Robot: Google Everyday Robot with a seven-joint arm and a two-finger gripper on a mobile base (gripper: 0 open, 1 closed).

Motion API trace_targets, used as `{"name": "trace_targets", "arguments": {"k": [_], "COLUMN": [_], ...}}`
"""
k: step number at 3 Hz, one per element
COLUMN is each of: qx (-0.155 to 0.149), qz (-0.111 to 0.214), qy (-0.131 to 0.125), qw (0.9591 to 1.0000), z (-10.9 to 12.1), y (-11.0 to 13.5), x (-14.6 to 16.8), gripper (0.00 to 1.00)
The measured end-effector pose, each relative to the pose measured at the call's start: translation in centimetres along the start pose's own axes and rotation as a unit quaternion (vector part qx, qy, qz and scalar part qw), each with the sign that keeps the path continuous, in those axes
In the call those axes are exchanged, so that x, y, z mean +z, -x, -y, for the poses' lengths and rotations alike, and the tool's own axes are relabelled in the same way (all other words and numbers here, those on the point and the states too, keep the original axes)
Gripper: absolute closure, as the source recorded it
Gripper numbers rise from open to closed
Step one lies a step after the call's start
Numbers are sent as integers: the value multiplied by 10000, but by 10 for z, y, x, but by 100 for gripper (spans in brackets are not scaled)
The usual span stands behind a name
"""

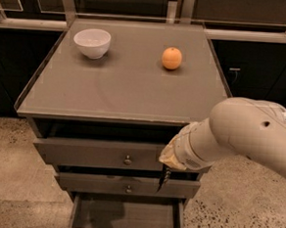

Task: Place rxbar chocolate into bottom drawer

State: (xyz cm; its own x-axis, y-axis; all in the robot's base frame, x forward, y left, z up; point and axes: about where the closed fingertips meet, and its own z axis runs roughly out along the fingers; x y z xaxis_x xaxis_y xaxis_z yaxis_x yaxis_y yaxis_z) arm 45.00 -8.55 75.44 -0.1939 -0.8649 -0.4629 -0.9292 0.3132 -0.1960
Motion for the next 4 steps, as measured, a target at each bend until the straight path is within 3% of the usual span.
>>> {"name": "trace_targets", "arguments": {"k": [1,3,4], "qx": [284,293,840], "qz": [-53,24,-69], "qy": [-244,-392,-339], "qw": [9993,9988,9959], "z": [-7,-5,-19], "y": [-18,-16,-61], "x": [3,4,41], "gripper": [100,100,100]}}
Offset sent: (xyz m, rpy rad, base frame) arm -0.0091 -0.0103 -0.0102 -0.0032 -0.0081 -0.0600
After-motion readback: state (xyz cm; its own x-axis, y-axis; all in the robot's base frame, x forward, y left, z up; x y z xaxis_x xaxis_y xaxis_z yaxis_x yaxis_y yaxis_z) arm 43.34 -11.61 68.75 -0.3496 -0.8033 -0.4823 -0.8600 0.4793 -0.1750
